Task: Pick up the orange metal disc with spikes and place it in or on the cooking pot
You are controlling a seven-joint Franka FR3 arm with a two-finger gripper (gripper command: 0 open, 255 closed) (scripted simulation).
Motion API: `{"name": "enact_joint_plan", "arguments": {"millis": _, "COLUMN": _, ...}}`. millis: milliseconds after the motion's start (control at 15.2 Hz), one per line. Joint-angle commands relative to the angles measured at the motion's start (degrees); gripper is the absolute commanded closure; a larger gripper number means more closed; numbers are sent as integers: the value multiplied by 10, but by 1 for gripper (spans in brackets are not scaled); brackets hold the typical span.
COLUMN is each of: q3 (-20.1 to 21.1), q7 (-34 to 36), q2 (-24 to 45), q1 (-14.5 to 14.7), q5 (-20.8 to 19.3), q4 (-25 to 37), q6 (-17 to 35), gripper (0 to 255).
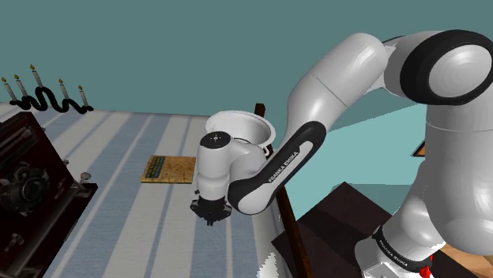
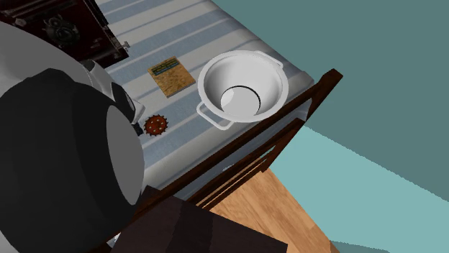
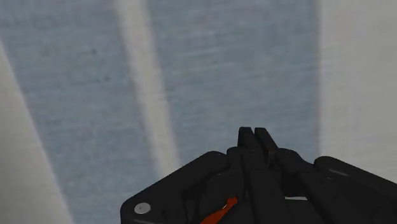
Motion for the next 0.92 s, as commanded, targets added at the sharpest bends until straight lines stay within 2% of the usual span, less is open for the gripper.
{"name": "enact_joint_plan", "arguments": {"millis": 0, "q3": 6, "q7": -5, "q2": -12, "q1": -5, "q5": 7, "q4": -4, "q6": -9, "gripper": 255}}
{"name": "enact_joint_plan", "arguments": {"millis": 66, "q3": 3, "q7": -2, "q2": -7, "q1": -2, "q5": 3, "q4": -3, "q6": -4, "gripper": 255}}
{"name": "enact_joint_plan", "arguments": {"millis": 132, "q3": 3, "q7": -2, "q2": -7, "q1": -2, "q5": 3, "q4": -3, "q6": -4, "gripper": 0}}
{"name": "enact_joint_plan", "arguments": {"millis": 660, "q3": 3, "q7": -125, "q2": -20, "q1": -97, "q5": 35, "q4": 32, "q6": -49, "gripper": 0}}
{"name": "enact_joint_plan", "arguments": {"millis": 858, "q3": -2, "q7": -130, "q2": -7, "q1": -100, "q5": 31, "q4": 37, "q6": -42, "gripper": 0}}
